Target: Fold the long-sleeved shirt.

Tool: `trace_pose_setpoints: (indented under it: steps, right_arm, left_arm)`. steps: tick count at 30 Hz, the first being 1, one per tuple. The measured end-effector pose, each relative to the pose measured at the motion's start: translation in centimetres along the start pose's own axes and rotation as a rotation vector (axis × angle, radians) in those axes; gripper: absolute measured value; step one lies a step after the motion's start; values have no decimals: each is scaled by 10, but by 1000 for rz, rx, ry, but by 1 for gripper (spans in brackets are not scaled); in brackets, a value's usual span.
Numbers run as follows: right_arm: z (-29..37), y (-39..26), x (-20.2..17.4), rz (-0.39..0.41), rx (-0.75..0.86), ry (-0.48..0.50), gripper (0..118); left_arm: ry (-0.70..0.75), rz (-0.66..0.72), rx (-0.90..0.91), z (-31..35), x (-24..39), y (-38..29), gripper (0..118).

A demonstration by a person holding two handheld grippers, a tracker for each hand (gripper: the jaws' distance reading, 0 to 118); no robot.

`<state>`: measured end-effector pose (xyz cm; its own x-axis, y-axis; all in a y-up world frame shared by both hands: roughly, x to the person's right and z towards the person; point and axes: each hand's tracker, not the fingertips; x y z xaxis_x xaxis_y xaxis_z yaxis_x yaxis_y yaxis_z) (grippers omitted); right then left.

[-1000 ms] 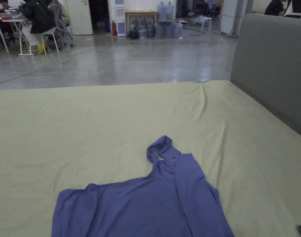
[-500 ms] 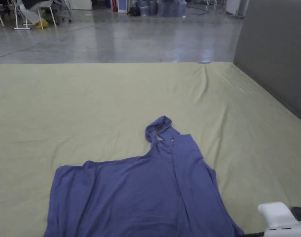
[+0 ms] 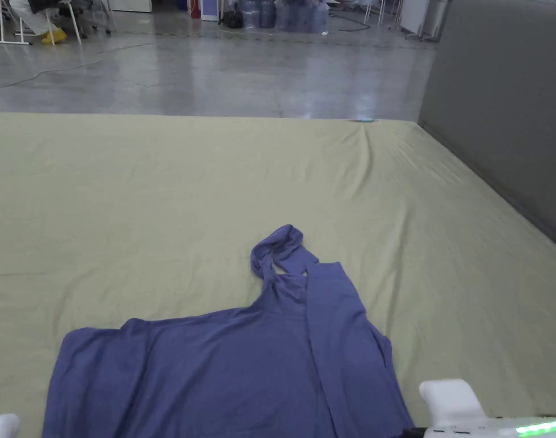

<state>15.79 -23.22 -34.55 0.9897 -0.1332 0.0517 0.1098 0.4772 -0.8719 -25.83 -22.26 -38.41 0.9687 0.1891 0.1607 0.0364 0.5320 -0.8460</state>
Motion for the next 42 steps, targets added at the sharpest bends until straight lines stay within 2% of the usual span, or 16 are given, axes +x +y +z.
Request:
trace_pose_setpoints:
  steps: [6,8,9,10,14,18,24,26,27,28,29,30,33,35,39,42]
  right_arm:
    - [-37,89,-8,17,35,86,1]
    - [-61,138,-7,-19,56,111,84]
    - [-76,167,-6,-20,70,121,115]
    - [-87,190,-4,-29,98,148,118]
    - [-171,311,2,-146,13,153,118]
    - [-265,385,1,-234,-100,71,118]
    - [-342,423,-5,-339,-143,4,95]
    - [-338,407,-11,-319,-172,-60,72]
    - [-333,403,-18,-245,-175,-119,44]
    - [-327,401,-24,-166,-156,-172,4]
    - [-320,401,-27,-82,-134,-220,4]
    - [-308,398,-25,-87,-123,-129,3]
    - [-256,395,-16,-150,-77,-23,3]
    - [-212,385,-15,-108,12,36,3]
    - [-125,328,-24,63,89,-26,3]
    - [-107,277,-18,74,45,-55,3]
  left_arm:
    - [-5,16,19,-30,-3,10,0]
    - [-12,14,15,-39,-5,11,0]
    - [-16,17,17,-45,-7,11,0]
    - [-13,21,17,-49,-8,11,0]
    - [34,20,-2,-64,-12,3,0]
    - [58,26,-60,-77,-16,-2,0]
    - [57,14,-89,-84,-23,-7,0]
    - [53,14,-95,-85,-24,-7,0]
    - [55,17,-100,-85,-24,-8,0]
    - [55,16,-102,-85,-25,-8,0]
    - [55,15,-103,-84,-27,-8,0]
    - [56,15,-104,-83,-28,-7,0]
    - [61,39,-92,-76,-38,-8,0]
    - [61,53,-79,-72,-48,-12,0]
    - [58,89,-64,-63,-58,-14,0]
    - [55,87,-70,-64,-61,-17,0]
